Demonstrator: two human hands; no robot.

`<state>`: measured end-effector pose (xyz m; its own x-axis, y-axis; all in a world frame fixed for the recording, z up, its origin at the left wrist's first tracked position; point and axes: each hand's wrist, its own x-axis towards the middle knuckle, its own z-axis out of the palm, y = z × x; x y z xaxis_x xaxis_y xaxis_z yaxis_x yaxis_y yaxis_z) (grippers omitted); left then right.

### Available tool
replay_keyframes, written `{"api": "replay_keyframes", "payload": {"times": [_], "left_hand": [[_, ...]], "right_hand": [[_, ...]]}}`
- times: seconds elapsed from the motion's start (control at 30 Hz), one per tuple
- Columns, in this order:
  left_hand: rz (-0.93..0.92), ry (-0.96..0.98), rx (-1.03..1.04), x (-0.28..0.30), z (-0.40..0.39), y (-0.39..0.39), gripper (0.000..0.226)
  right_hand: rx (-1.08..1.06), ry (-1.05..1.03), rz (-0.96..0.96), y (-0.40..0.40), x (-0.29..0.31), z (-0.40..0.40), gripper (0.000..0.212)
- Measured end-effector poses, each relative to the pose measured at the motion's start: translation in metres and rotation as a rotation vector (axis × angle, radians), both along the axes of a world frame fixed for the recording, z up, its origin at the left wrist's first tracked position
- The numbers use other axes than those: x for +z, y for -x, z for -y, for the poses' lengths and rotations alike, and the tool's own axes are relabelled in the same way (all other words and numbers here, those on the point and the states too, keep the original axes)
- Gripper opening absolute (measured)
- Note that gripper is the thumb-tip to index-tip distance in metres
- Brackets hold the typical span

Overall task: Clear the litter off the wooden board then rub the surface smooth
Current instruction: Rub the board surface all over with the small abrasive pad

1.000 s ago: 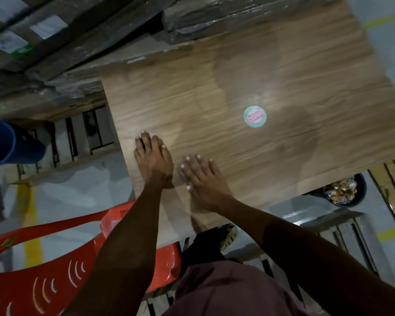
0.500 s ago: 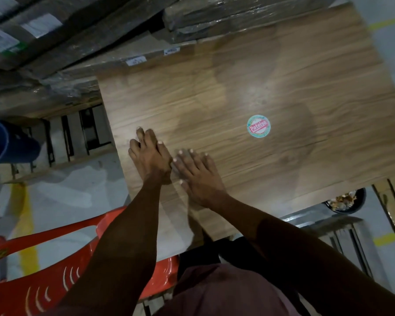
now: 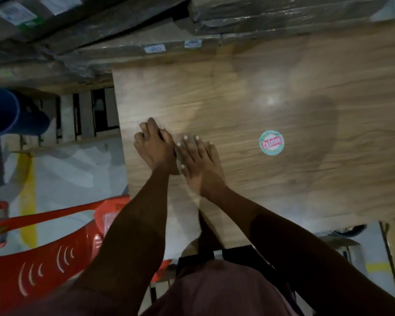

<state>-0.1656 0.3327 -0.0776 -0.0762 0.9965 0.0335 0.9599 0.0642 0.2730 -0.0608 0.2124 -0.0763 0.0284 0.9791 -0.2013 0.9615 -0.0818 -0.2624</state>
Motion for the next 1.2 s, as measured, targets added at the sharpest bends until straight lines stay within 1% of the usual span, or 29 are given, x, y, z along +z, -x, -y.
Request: {"api": "replay_keyframes", "payload": {"times": [0.03,0.07,0.17,0.23,0.27,0.4,0.43,0.47,0.5,0.63,0.67,0.7,0.73,0.83,0.87,0.9,0.93,1.03,1.1,1.13,1.17,1.2], "left_hand": [[-0.005,-0.003,0.004,0.000,0.000,-0.001,0.042],[-0.017,0.009,0.007,0.000,-0.002,-0.002,0.043],[-0.028,0.077,0.001,0.000,-0.003,-0.004,0.050],[-0.027,0.100,0.022,0.000,-0.006,-0.007,0.054],[-0.025,0.108,0.031,-0.001,-0.007,-0.007,0.054],[-0.017,0.128,0.031,-0.001,-0.006,-0.007,0.053],[-0.014,0.131,0.034,-0.001,-0.007,-0.008,0.053],[-0.012,0.137,0.040,0.000,-0.008,-0.008,0.053],[-0.009,0.145,0.045,0.000,-0.008,-0.009,0.053],[-0.010,0.171,0.055,0.000,-0.008,-0.009,0.054],[-0.010,0.180,0.054,0.000,-0.009,-0.008,0.054],[-0.010,0.189,0.054,0.001,-0.010,-0.008,0.055],[-0.015,0.195,0.053,0.000,-0.010,-0.007,0.055],[-0.024,0.204,0.058,0.001,-0.011,-0.007,0.055],[-0.022,0.208,0.059,0.001,-0.010,-0.007,0.055],[-0.021,0.208,0.061,0.002,-0.009,-0.008,0.055],[-0.018,0.207,0.061,0.002,-0.009,-0.008,0.055],[0.011,0.217,0.063,0.001,-0.010,-0.007,0.055],[0.008,0.224,0.063,0.001,-0.010,-0.006,0.055],[0.000,0.224,0.064,0.001,-0.010,-0.006,0.055],[-0.008,0.221,0.066,0.001,-0.010,-0.006,0.055],[-0.014,0.217,0.069,0.001,-0.010,-0.006,0.055]], "right_hand": [[0.020,0.000,0.013,-0.006,0.000,-0.005,0.065],[-0.014,0.009,0.024,-0.013,-0.001,-0.012,0.065],[-0.293,0.004,0.011,-0.025,-0.006,-0.037,0.065],[-0.368,0.019,-0.034,-0.025,-0.008,-0.058,0.065],[-0.337,0.020,-0.051,-0.023,-0.008,-0.067,0.064],[0.012,-0.090,0.013,-0.025,-0.012,-0.089,0.063],[0.047,-0.100,0.021,-0.030,-0.014,-0.097,0.063],[0.037,-0.105,0.023,-0.034,-0.015,-0.104,0.063],[-0.022,-0.110,0.015,-0.038,-0.016,-0.113,0.063],[-0.474,-0.121,-0.018,-0.032,-0.011,-0.144,0.063],[-0.545,-0.112,-0.019,-0.025,-0.009,-0.150,0.064],[-0.554,-0.103,-0.024,-0.019,-0.006,-0.154,0.065],[-0.485,-0.100,-0.031,-0.013,-0.005,-0.154,0.067],[-0.043,-0.140,0.003,-0.016,-0.009,-0.150,0.067],[0.028,-0.147,0.000,-0.023,-0.011,-0.151,0.067],[0.034,-0.155,-0.007,-0.030,-0.012,-0.153,0.066],[-0.013,-0.159,-0.011,-0.035,-0.013,-0.156,0.064],[-0.312,-0.147,-0.012,-0.037,-0.010,-0.165,0.062],[-0.446,-0.141,-0.005,-0.026,-0.008,-0.169,0.063],[-0.441,-0.132,-0.015,-0.020,-0.008,-0.170,0.064],[-0.372,-0.125,-0.028,-0.016,-0.007,-0.169,0.065],[-0.252,-0.127,-0.033,-0.016,-0.009,-0.168,0.065]]}}
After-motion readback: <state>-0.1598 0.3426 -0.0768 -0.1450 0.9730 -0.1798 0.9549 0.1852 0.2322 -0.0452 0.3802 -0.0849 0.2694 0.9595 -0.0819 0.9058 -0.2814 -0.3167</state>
